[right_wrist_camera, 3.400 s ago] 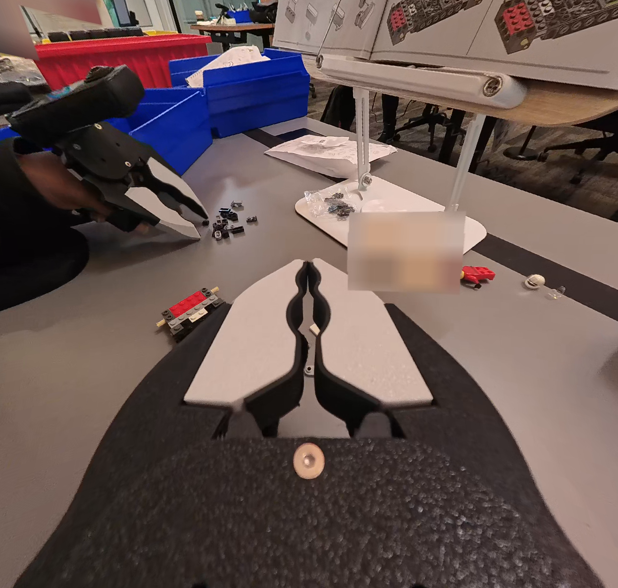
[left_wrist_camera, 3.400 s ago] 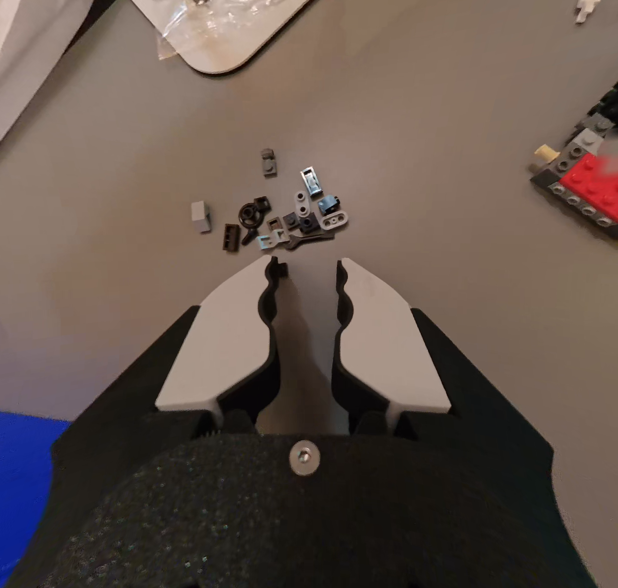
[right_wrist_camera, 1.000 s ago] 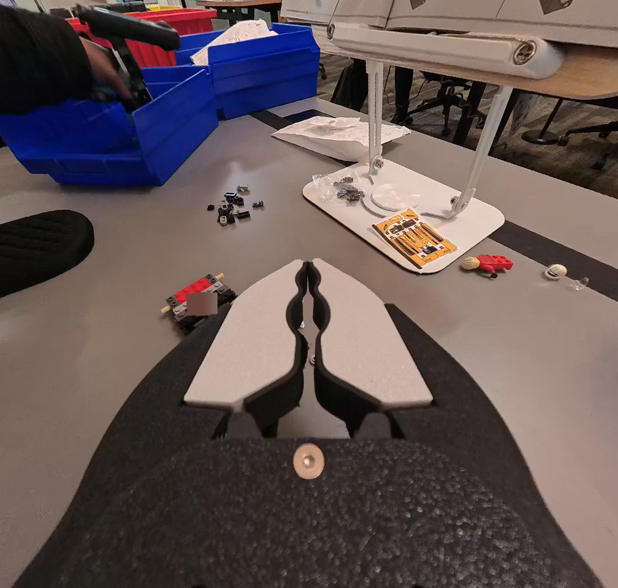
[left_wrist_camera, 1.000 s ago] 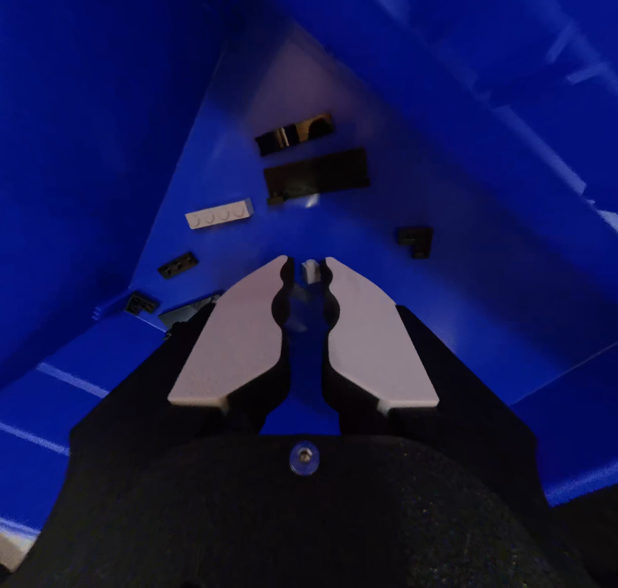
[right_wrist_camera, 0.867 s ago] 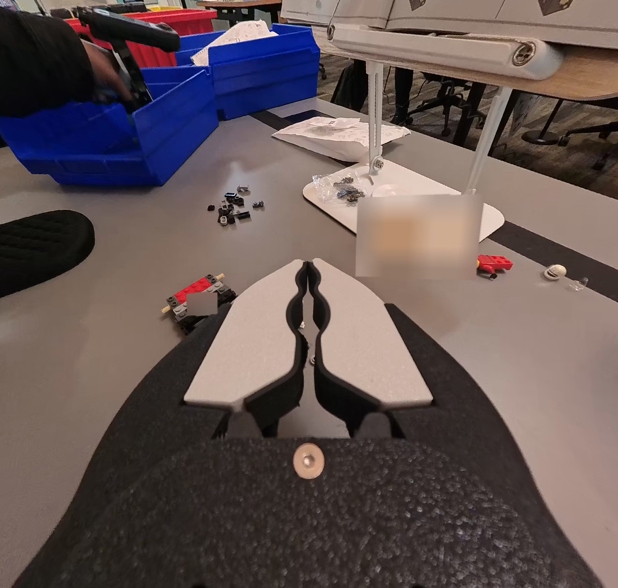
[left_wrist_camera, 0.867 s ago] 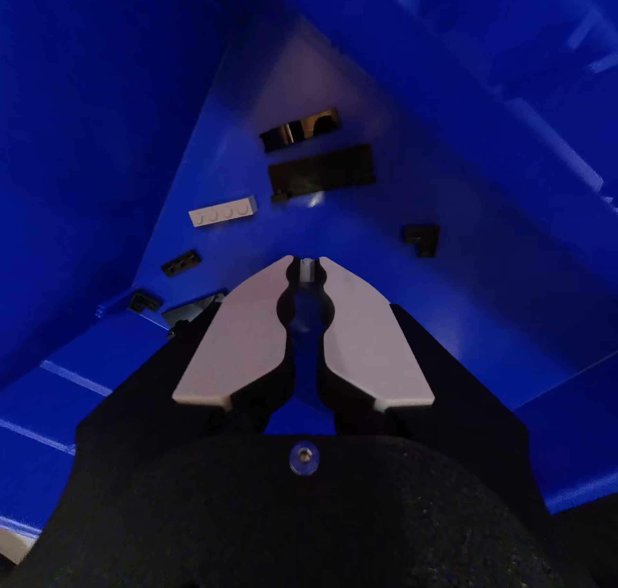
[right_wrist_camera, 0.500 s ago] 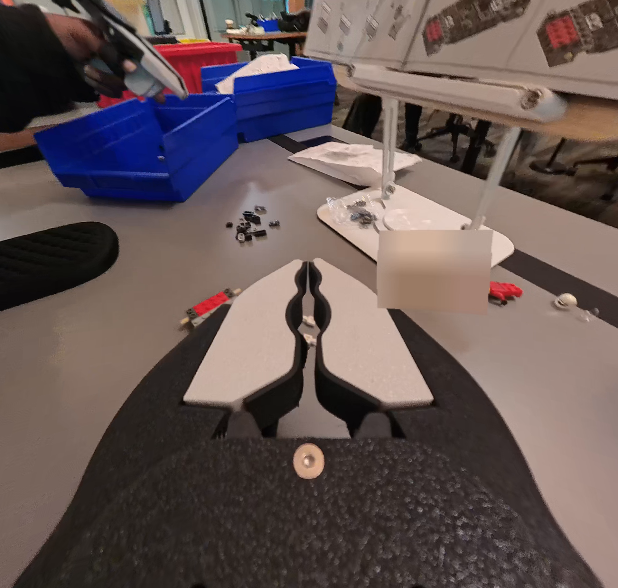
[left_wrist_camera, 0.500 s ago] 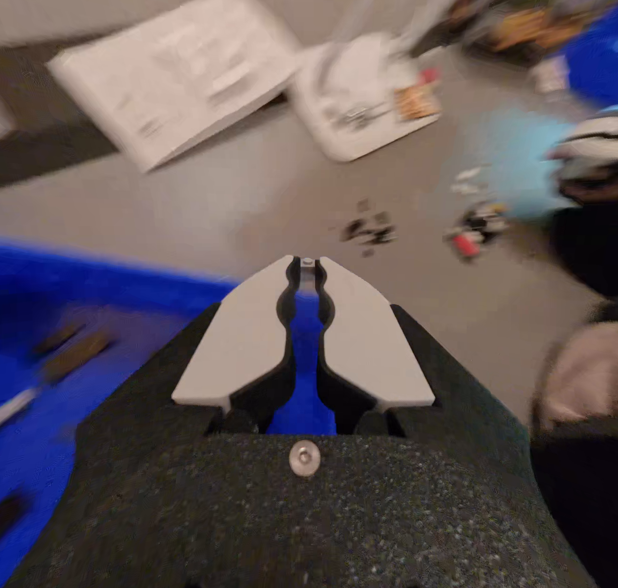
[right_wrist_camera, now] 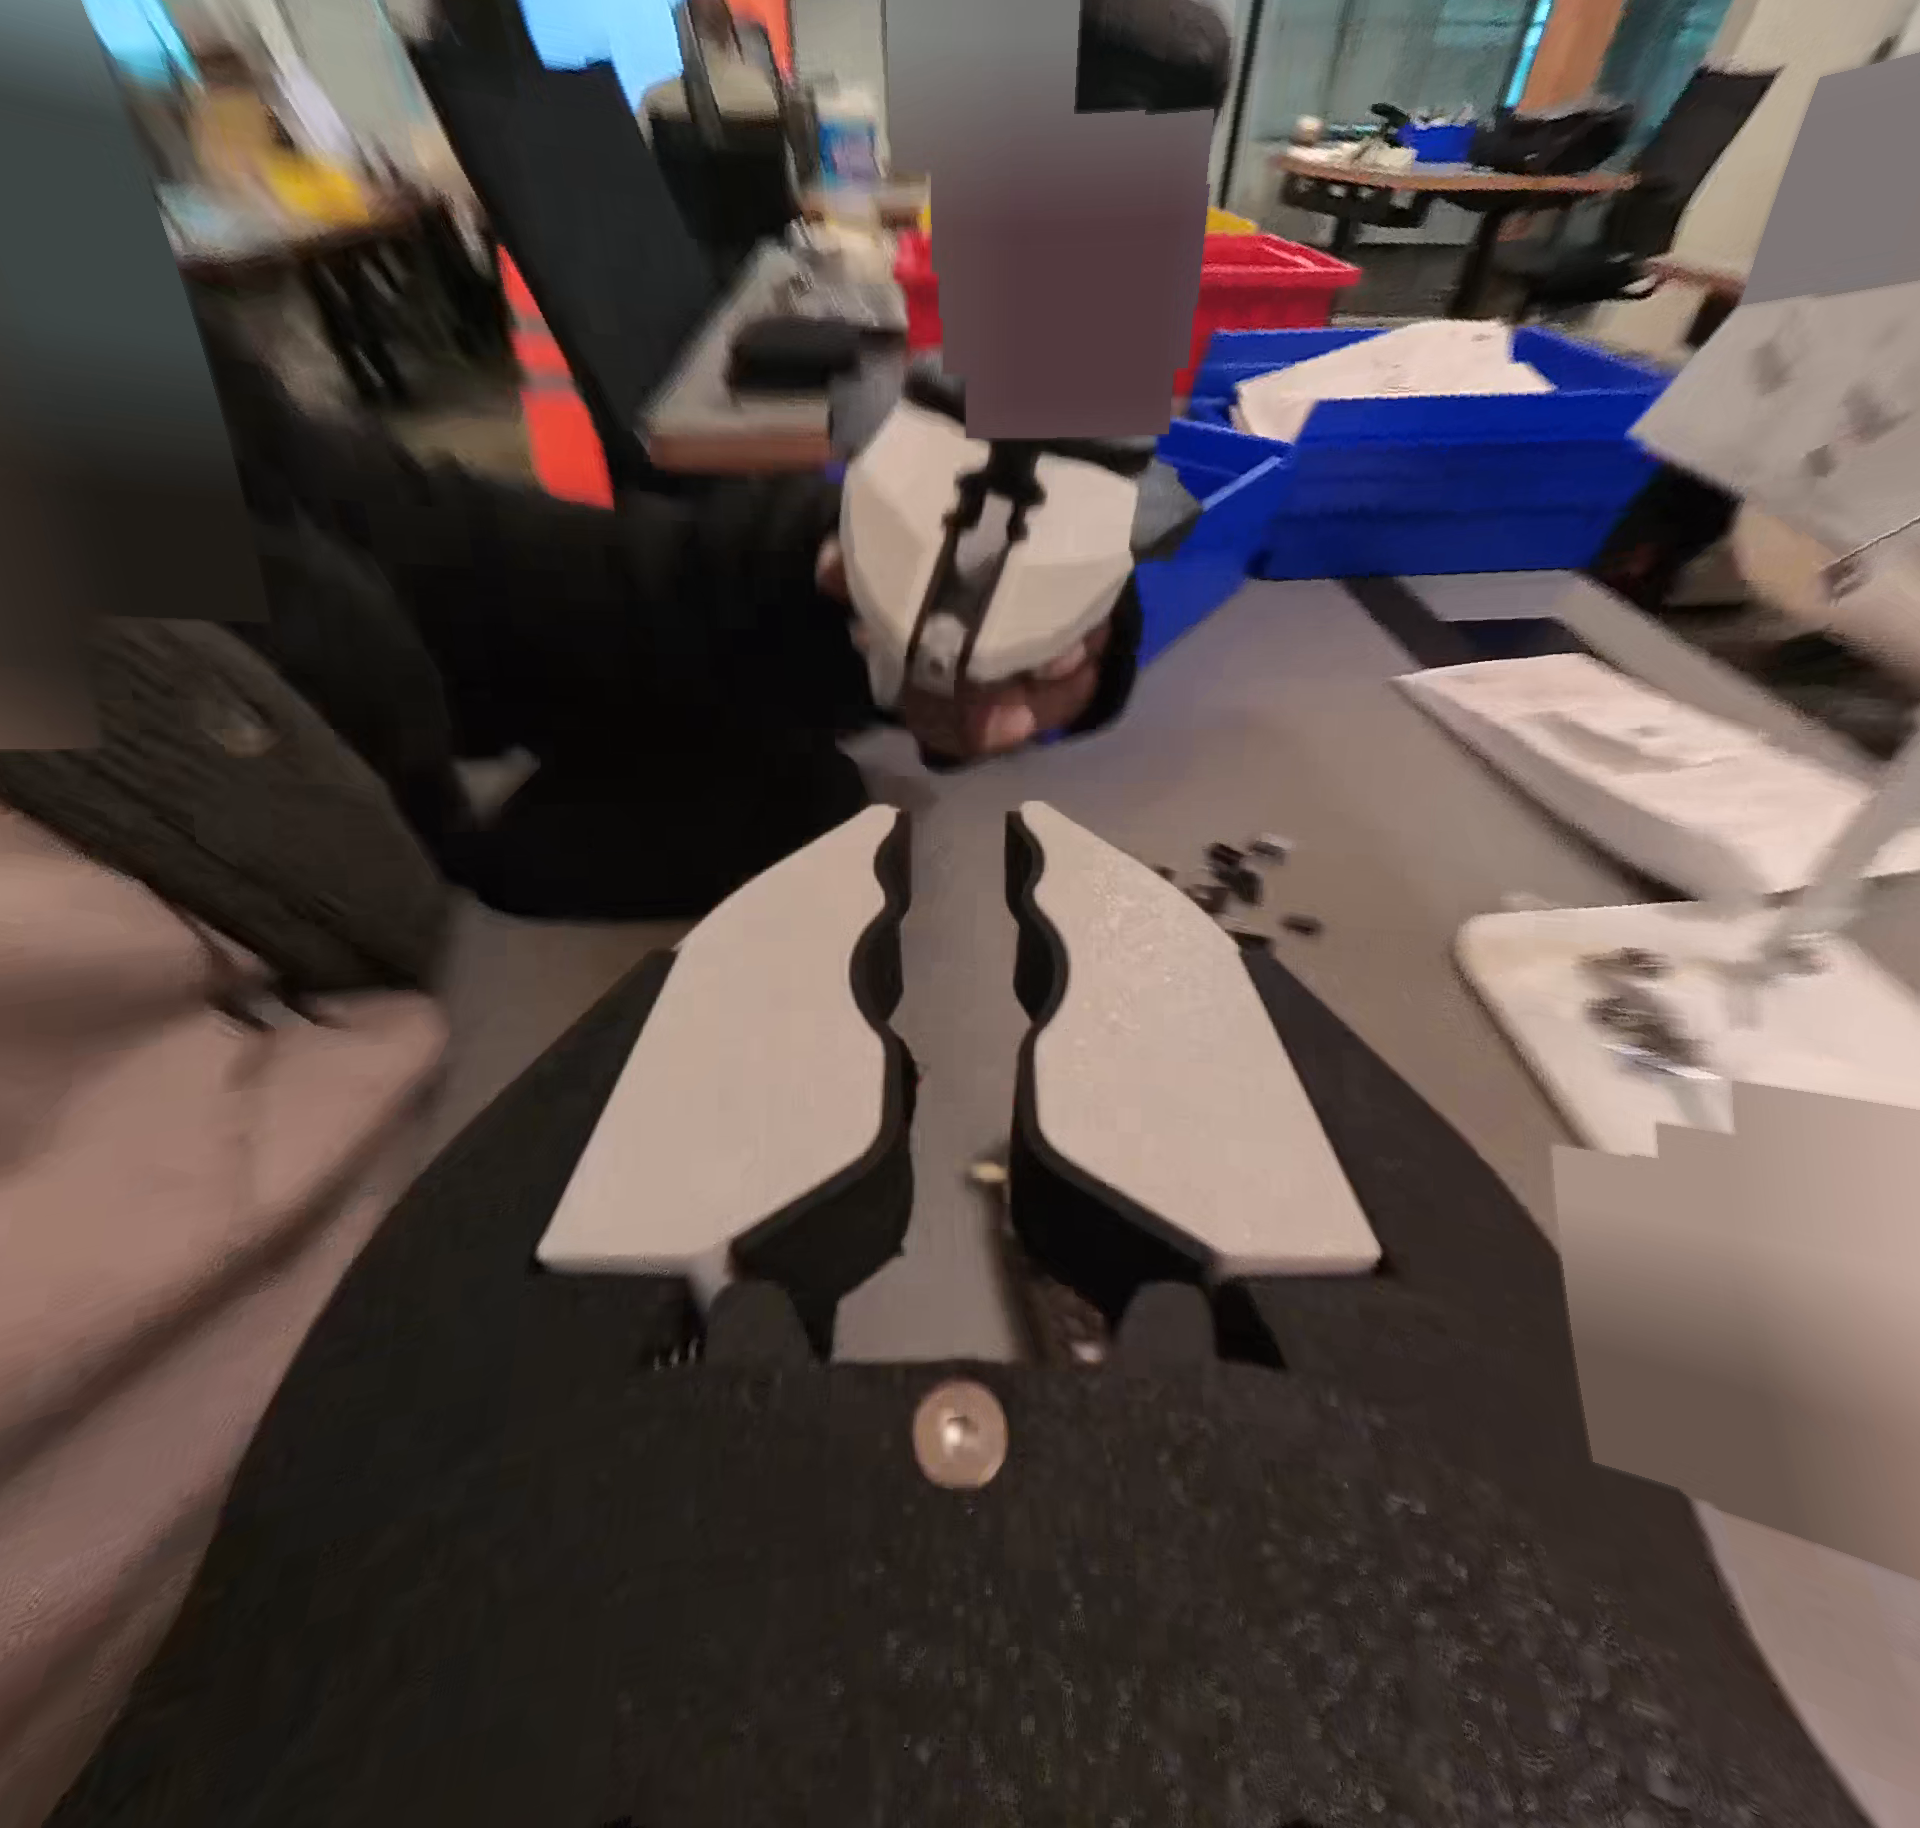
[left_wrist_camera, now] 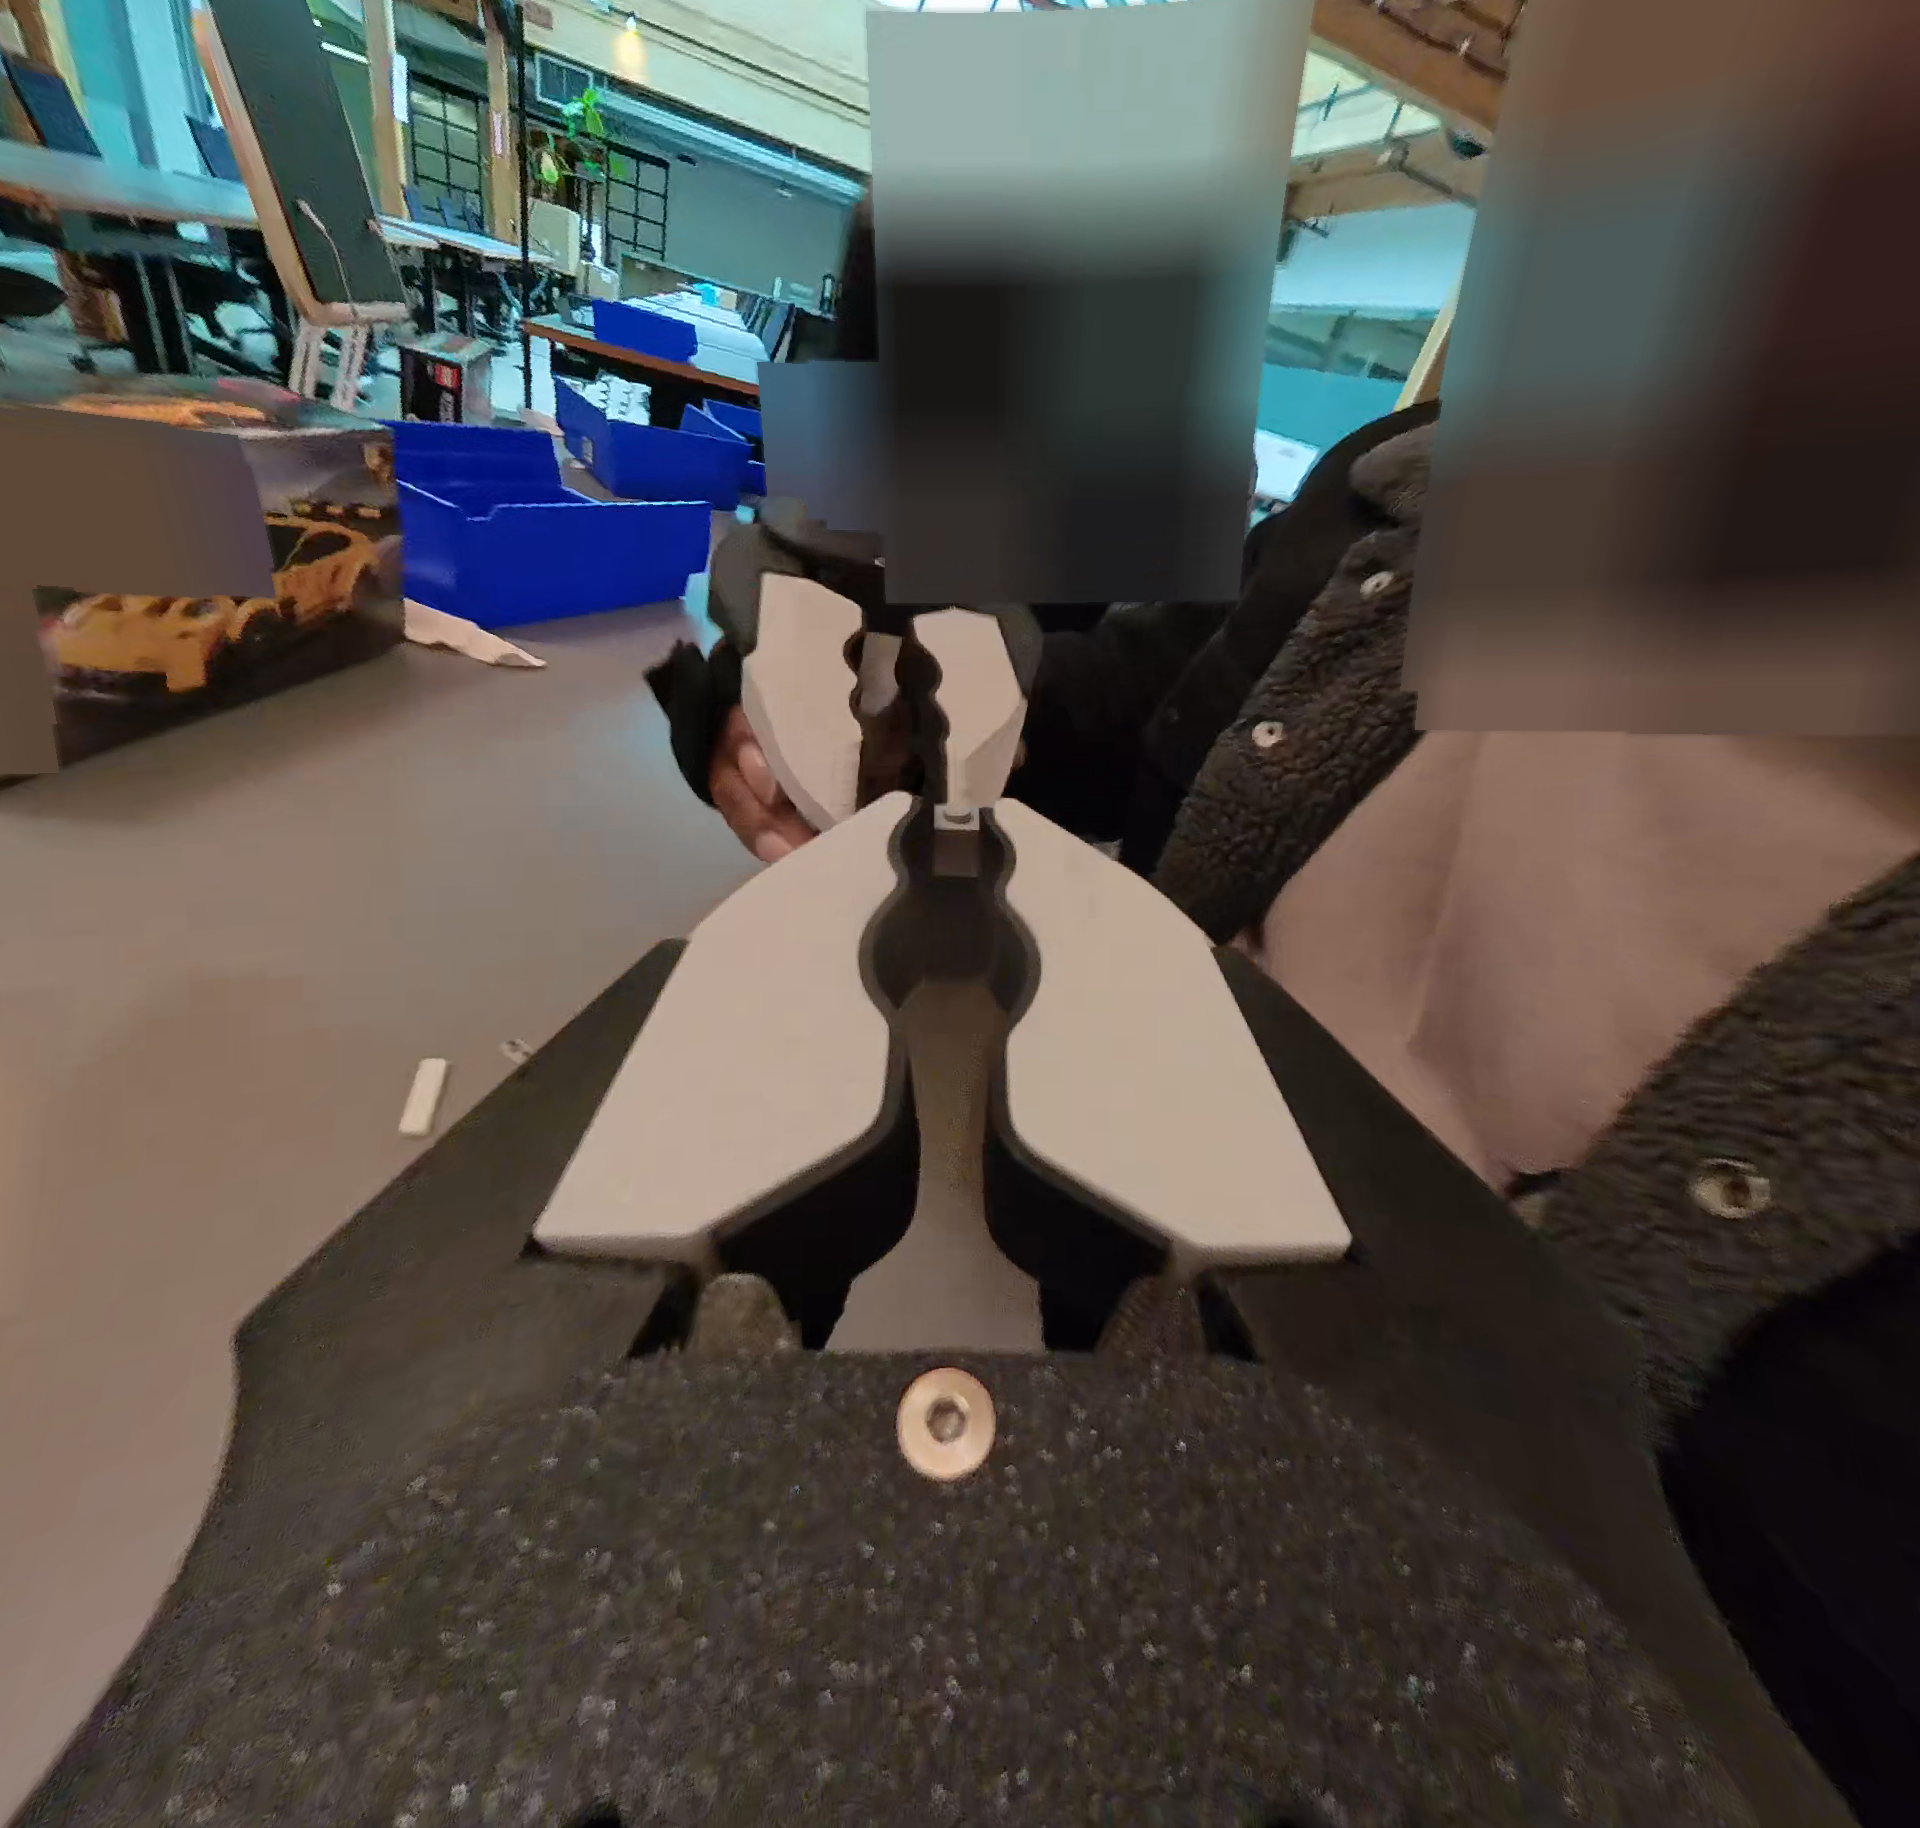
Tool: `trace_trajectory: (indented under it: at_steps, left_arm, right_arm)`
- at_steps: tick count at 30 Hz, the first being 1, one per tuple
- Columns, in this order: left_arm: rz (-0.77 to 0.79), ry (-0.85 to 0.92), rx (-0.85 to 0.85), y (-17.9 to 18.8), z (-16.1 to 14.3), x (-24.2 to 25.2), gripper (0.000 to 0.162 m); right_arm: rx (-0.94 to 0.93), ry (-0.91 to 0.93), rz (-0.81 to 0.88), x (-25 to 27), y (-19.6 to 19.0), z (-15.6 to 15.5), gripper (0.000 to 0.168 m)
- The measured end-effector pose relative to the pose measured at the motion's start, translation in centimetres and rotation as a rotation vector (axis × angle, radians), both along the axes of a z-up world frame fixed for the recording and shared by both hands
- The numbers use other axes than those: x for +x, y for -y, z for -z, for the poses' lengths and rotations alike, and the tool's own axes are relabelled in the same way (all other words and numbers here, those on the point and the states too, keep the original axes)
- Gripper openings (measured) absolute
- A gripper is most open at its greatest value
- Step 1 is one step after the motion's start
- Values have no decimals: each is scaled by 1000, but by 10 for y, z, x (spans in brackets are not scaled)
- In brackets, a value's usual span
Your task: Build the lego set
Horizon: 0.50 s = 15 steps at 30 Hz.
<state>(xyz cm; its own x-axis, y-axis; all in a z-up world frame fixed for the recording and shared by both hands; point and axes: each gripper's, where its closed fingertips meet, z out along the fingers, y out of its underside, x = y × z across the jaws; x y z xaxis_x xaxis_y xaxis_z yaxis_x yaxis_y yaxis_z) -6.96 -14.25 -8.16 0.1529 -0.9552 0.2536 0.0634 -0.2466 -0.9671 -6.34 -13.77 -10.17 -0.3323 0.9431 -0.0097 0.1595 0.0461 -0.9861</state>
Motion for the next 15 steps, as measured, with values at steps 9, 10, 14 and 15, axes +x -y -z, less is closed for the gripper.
trace_trajectory:
  at_steps: [9, 10, 14, 15]
  left_arm:
    - [-206, -291, 348, -6, 18, 25, 8]
    - [-232, -314, 380, -7, 19, 24, 7]
    - [-288, -384, 492, -7, 20, 23, 7]
    - [-296, -402, 519, -7, 21, 23, 8]
  right_arm:
    - [-740, 69, -187, 1, 5, 0, 26]
    - [-775, 80, -197, 1, 5, 1, 25]
    - [-878, 105, -250, 1, 9, -2, 14]
    - [-903, 114, -260, 1, 9, -1, 13]
